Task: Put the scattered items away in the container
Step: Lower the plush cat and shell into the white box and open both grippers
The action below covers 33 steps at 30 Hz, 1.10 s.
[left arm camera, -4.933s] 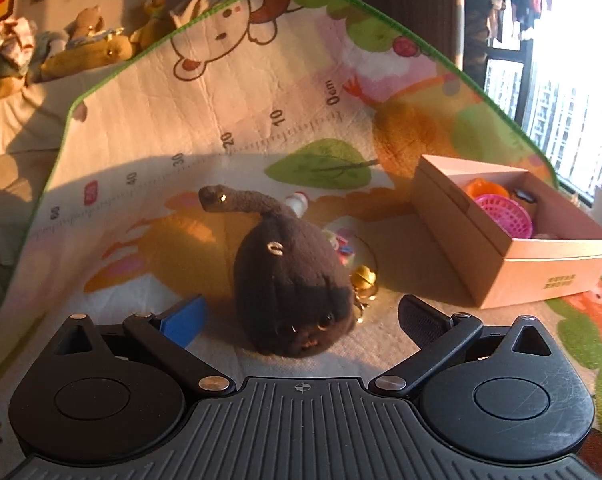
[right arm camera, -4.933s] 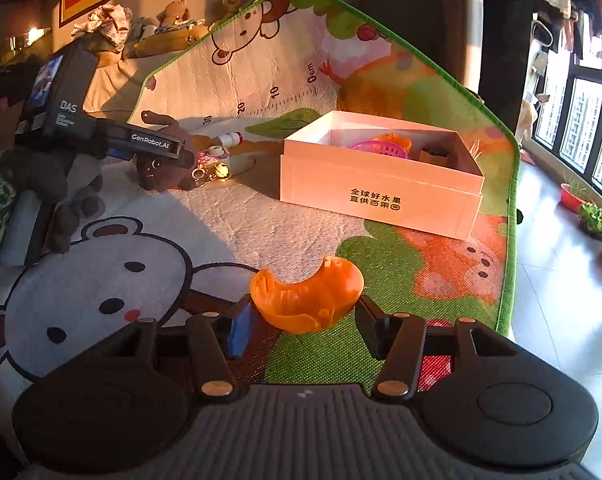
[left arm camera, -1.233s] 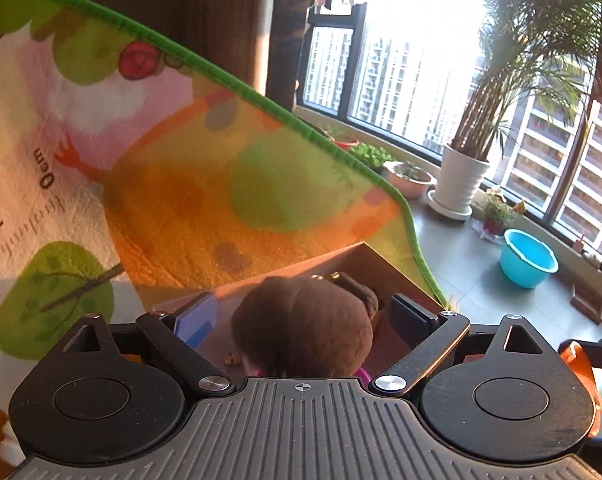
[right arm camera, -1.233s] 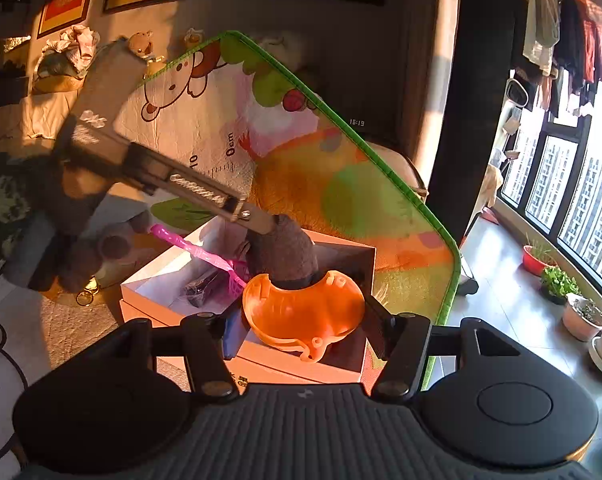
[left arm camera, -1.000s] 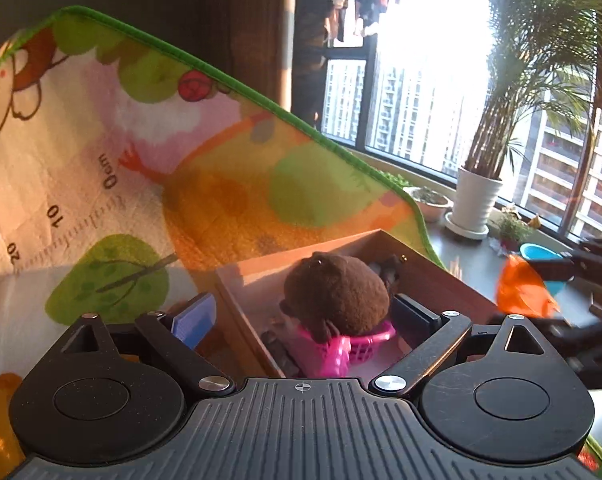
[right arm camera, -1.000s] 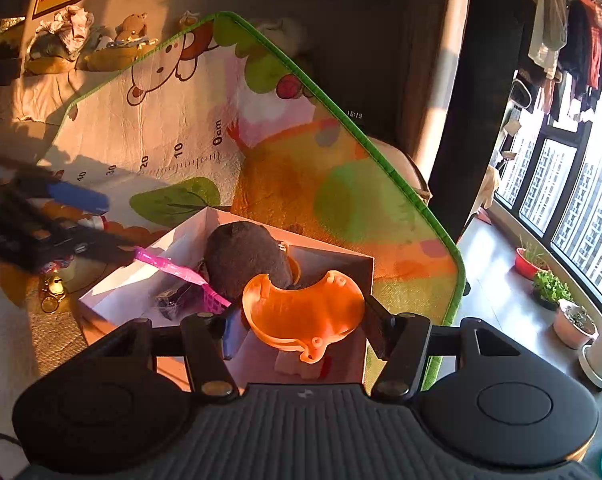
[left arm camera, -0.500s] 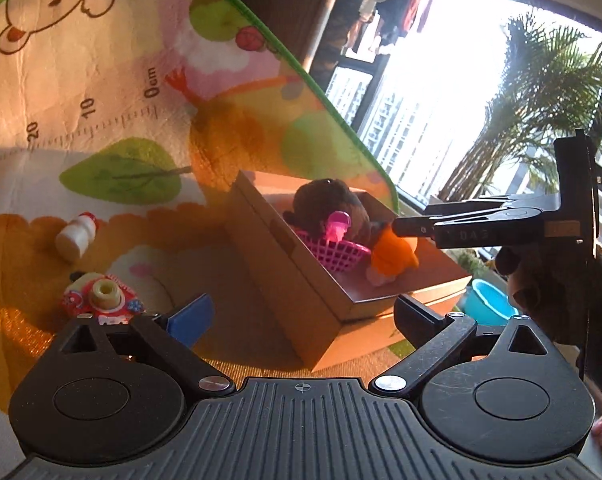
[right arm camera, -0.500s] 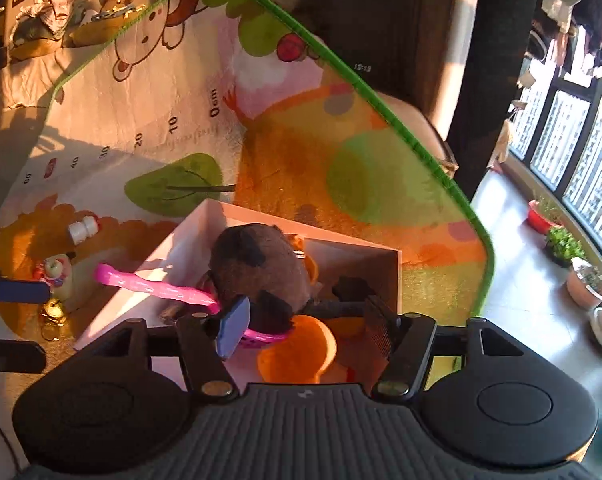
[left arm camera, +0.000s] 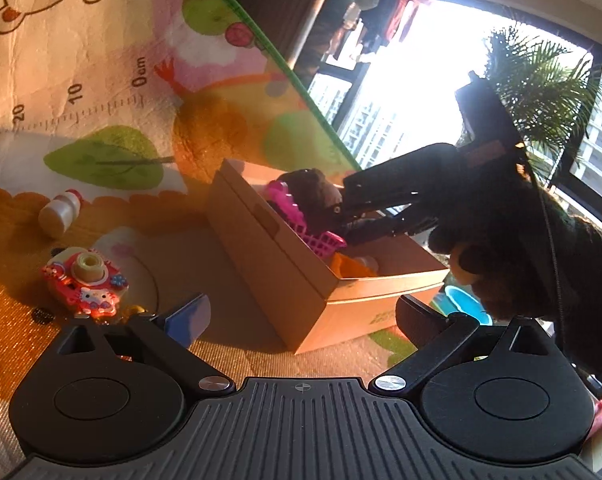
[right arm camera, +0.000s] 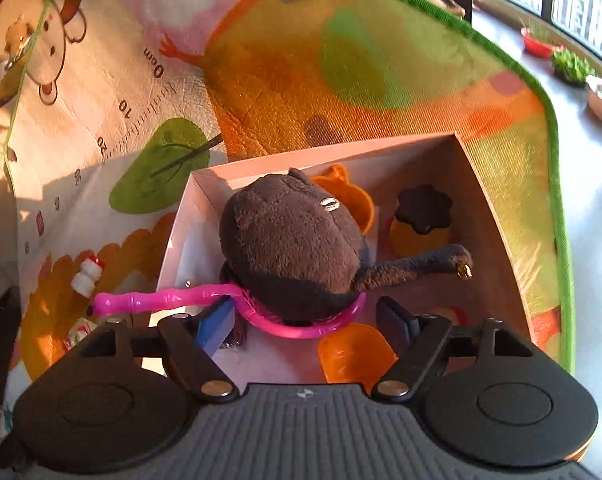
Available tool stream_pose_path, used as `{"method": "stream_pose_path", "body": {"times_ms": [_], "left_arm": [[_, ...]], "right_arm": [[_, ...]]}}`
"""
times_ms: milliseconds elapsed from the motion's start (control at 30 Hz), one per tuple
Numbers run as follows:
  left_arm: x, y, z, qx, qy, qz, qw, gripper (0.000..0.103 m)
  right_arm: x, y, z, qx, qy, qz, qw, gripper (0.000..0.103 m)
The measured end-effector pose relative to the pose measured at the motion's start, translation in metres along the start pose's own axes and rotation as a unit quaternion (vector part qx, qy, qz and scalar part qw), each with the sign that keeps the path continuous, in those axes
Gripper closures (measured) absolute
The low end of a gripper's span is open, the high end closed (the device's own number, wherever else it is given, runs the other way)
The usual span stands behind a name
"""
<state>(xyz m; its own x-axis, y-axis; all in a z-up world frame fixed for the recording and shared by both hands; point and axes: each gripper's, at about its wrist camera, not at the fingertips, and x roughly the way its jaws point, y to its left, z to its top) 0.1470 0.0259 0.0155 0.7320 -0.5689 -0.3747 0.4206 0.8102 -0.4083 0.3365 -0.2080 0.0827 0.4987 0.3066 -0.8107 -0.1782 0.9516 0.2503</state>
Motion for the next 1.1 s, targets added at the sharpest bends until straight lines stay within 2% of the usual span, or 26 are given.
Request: {"method": "stream_pose_path", "body": {"times_ms": [167,200,233,300,467,567,633,733,800,867,967,1100], "left_arm": [[-0.001,0.000,-0.001,-0.002,-0.001,-0.003,1.0000,0.001],[-0.002,0.001,-0.001,-0.004,-0.001,-0.003,1.0000,0.001],[-0.002,0.002,-0.001,-0.006,-0.002,-0.002,1.0000,0.001],[-0.002,0.003,-0.001,-0.009,-0.002,-0.001,1.0000,0.001],[-0.002,0.005,-0.001,-0.014,-0.002,0.001,0.9999,0.001],[-0.001,0.005,-0.001,-0.015,-0.002,0.001,0.9999,0.001],[-0.001,0.005,-0.001,-0.015,-0.001,0.002,0.9999,0.001],[-0.001,0.006,-0.001,-0.016,-0.001,0.002,0.9999,0.001],[-0.001,0.006,0.000,-0.017,0.000,0.001,0.9999,0.001],[0.000,0.006,-0.001,-0.017,0.002,0.001,0.9999,0.001],[0.000,0.006,-0.001,-0.017,0.003,0.001,0.9999,0.001],[0.001,0.007,-0.002,-0.019,0.008,0.000,0.9998,0.001]], "right_arm": [[0.004,-0.002,-0.001,-0.003,-0.016,0.026,1.000,0.030],[0.002,-0.003,-0.002,-0.013,-0.019,0.028,0.999,0.044],[-0.002,-0.002,-0.003,-0.025,-0.023,0.028,0.999,0.054],[-0.014,-0.001,-0.003,-0.055,-0.037,0.010,0.998,0.067],[-0.047,0.000,-0.008,-0.138,-0.071,-0.059,0.986,0.074],[-0.060,-0.008,-0.009,-0.124,-0.055,-0.052,0.989,0.074],[-0.069,-0.012,-0.010,-0.105,-0.061,-0.043,0.992,0.073],[-0.074,-0.018,-0.008,-0.079,-0.066,-0.022,0.994,0.064],[-0.062,-0.023,-0.006,-0.044,-0.045,-0.008,0.998,0.050],[-0.046,-0.028,-0.007,-0.016,-0.024,0.000,1.000,0.044],[-0.018,-0.031,-0.008,0.004,-0.005,0.004,1.000,0.040],[-0.001,-0.025,-0.005,-0.001,-0.013,0.044,0.999,0.041]]}}
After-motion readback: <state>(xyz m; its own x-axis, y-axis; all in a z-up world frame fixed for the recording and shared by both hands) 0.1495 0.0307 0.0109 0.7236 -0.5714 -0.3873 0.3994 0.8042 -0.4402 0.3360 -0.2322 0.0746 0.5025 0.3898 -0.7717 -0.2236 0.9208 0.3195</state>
